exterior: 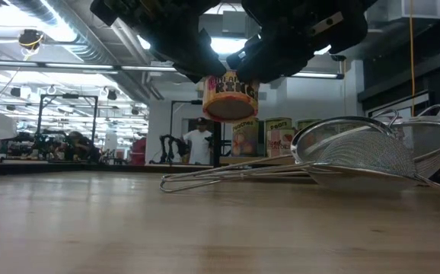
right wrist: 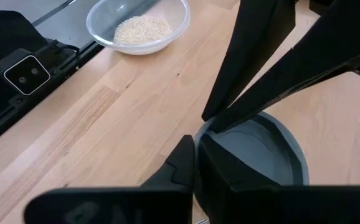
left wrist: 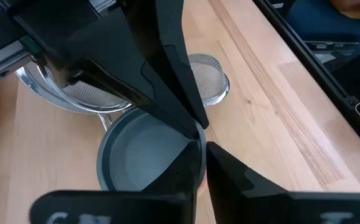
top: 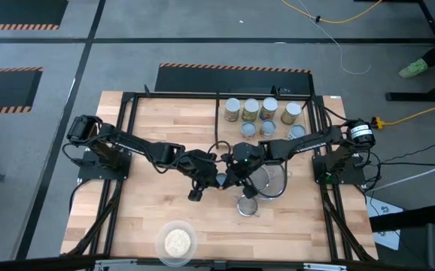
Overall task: Pick and place cans onto a shelf
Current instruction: Put the canned pineapple rings on the shelf
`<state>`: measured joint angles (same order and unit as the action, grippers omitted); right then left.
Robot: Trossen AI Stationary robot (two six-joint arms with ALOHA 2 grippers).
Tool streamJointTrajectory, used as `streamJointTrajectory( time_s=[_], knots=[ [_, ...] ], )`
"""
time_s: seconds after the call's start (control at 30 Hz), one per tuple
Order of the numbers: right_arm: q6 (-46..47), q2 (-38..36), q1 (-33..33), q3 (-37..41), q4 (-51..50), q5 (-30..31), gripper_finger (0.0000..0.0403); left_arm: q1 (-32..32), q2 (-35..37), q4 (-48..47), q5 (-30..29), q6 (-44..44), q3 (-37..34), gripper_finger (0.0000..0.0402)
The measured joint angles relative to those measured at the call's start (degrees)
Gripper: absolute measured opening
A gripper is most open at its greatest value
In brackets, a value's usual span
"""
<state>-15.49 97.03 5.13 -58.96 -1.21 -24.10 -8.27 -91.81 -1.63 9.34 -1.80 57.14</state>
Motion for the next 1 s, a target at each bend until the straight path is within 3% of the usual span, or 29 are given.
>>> streamJointTrajectory(
  time_s=[0.43,0.7,1.0],
  knots=[
    [-0.19,-2.88,0.02,0.02,-3.40,0.09,0.0013,-1.78,0.11,0.37,-2.85,-0.81,0.13,0.0092],
    [-0.24,-8.32,0.02,0.02,-12.95,1.95,0.0013,-1.85,0.11,2.74,-7.86,-0.28,0.13,0.0091],
    [-0.22,-13.31,-0.02,0.02,-22.93,2.30,0.0012,-1.90,0.03,3.92,-8.87,-0.10,-0.05,0.0090]
  ],
)
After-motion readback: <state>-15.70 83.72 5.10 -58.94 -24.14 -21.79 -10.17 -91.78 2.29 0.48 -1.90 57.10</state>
